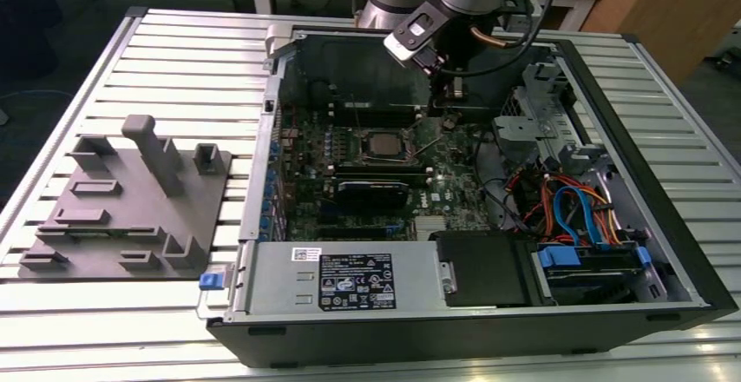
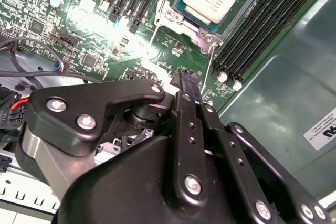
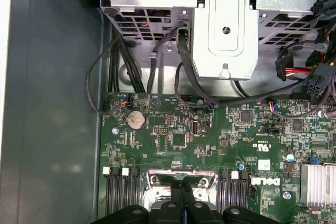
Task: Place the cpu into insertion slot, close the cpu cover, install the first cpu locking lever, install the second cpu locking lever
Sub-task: 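Close the cpu cover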
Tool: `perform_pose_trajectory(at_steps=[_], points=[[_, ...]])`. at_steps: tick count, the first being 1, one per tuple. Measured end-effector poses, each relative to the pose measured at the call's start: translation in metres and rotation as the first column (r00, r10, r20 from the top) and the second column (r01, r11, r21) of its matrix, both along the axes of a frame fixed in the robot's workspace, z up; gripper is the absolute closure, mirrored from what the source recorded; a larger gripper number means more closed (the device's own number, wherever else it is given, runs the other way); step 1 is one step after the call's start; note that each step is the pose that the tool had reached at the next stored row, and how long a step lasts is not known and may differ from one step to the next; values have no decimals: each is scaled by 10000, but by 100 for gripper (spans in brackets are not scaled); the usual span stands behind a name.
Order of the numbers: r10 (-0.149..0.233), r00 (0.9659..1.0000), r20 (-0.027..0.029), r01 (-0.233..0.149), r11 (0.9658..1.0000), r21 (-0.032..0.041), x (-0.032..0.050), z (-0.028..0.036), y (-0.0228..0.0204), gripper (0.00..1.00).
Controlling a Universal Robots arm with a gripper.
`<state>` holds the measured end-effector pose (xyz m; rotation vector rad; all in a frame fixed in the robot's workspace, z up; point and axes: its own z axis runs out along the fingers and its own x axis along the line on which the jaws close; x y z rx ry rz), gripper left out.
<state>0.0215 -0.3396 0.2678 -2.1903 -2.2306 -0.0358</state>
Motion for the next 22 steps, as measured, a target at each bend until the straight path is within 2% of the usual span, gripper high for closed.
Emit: perform_pose_trajectory(at_steps=[22], points=[[0, 10000, 0, 0, 10000, 0, 76, -6, 0, 90]])
